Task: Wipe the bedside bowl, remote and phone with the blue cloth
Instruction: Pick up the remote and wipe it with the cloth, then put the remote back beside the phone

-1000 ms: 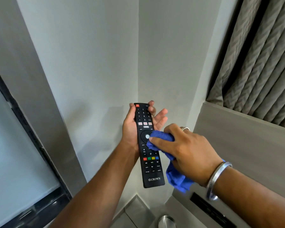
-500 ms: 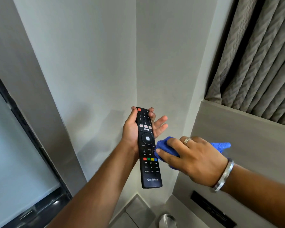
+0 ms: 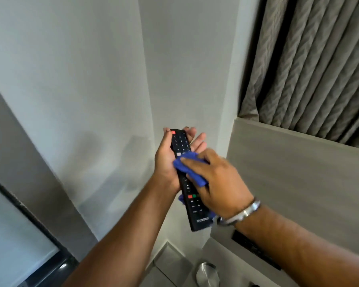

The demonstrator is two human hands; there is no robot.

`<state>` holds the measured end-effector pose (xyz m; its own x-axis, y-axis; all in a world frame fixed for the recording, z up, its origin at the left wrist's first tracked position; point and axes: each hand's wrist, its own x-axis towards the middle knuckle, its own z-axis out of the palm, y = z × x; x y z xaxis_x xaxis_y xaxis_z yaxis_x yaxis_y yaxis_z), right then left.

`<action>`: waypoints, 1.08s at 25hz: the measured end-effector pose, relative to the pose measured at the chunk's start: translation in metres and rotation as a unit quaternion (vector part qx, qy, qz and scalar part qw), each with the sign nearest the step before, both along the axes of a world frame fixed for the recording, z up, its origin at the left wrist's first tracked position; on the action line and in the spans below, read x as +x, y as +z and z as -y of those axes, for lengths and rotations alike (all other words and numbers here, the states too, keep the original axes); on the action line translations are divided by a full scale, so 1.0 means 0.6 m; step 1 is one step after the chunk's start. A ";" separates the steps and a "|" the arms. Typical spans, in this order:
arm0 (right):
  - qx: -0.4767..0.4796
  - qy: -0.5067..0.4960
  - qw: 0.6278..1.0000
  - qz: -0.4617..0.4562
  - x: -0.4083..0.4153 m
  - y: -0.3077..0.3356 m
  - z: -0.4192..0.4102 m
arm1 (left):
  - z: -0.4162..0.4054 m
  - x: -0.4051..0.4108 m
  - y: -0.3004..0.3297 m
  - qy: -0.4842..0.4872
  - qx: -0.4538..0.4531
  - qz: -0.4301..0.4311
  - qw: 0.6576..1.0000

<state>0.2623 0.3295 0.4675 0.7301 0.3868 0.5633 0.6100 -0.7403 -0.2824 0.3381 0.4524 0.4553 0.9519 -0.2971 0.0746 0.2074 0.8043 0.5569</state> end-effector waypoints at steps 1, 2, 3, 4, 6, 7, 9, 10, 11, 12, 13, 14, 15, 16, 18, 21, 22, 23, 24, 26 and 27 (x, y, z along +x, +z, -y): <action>-0.008 0.019 0.999 -0.031 -0.021 -0.028 0.013 | 0.003 0.015 -0.009 0.013 0.006 -0.014 1.000; -0.019 0.036 0.997 -0.065 -0.040 -0.055 0.030 | 0.009 0.027 -0.021 0.021 0.010 -0.029 0.999; -0.034 0.050 0.994 -0.093 -0.055 -0.082 0.049 | 0.017 0.035 -0.038 0.027 0.021 -0.041 0.999; -0.046 0.053 0.991 -0.118 -0.064 -0.107 0.069 | 0.026 0.040 -0.059 0.026 0.038 -0.049 0.998; -0.019 0.000 0.983 -0.183 -0.080 -0.160 0.116 | 0.052 0.044 -0.115 0.003 0.080 -0.057 0.995; 0.024 -0.055 0.974 -0.216 -0.089 -0.185 0.141 | 0.065 0.043 -0.147 -0.015 0.106 -0.059 0.993; 0.095 -0.164 0.944 -0.270 -0.108 -0.238 0.195 | 0.091 0.042 -0.226 -0.064 0.166 -0.063 0.982; 0.117 -0.205 0.926 -0.294 -0.122 -0.268 0.219 | 0.104 0.041 -0.273 -0.093 0.196 -0.070 0.974; 0.128 -0.234 0.914 -0.307 -0.136 -0.294 0.237 | 0.114 0.039 -0.320 -0.117 0.230 -0.079 0.963; 0.129 -0.256 0.905 -0.314 -0.150 -0.322 0.251 | 0.124 0.037 -0.366 -0.135 0.267 -0.090 0.950; 0.128 -0.288 0.889 -0.332 -0.166 -0.356 0.266 | 0.144 0.031 -0.420 -0.157 0.307 -0.102 0.933; 0.123 -0.326 0.868 -0.355 -0.181 -0.391 0.279 | 0.165 0.023 -0.477 -0.175 0.348 -0.111 0.914; 0.116 -0.366 0.843 -0.377 -0.196 -0.428 0.292 | 0.187 0.016 -0.535 -0.189 0.391 -0.118 0.893; 0.105 -0.402 0.818 -0.399 -0.212 -0.464 0.304 | 0.207 0.008 -0.596 -0.193 0.438 -0.116 0.871; 0.091 -0.438 0.777 -0.443 -0.244 -0.537 0.328 | 0.248 -0.008 -0.719 -0.188 0.527 -0.073 0.826; 0.070 -0.411 0.762 -0.496 -0.268 -0.631 0.366 | 0.301 -0.024 -0.869 -0.186 0.625 0.013 0.758; 0.064 -0.396 0.760 -0.511 -0.270 -0.671 0.384 | 0.317 -0.030 -0.921 -0.185 0.653 0.031 0.734; 0.063 -0.381 0.761 -0.521 -0.268 -0.713 0.403 | 0.330 -0.036 -0.971 -0.180 0.679 0.039 0.710; 0.065 -0.369 0.766 -0.522 -0.264 -0.758 0.420 | 0.343 -0.043 -1.018 -0.172 0.702 0.040 0.690; 0.052 -0.361 0.777 -0.512 -0.246 -0.857 0.450 | 0.369 -0.054 -1.098 -0.147 0.749 0.052 0.644; 0.036 -0.368 0.778 -0.508 -0.227 -0.907 0.460 | 0.378 -0.054 -1.127 -0.124 0.779 0.071 0.611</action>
<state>0.1260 0.0534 -0.0770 0.8214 -0.3528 -0.4481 -0.5368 -0.7437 -0.3985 0.3054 0.2259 -0.2212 0.8804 -0.2454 -0.4058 0.0767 -0.7707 0.6325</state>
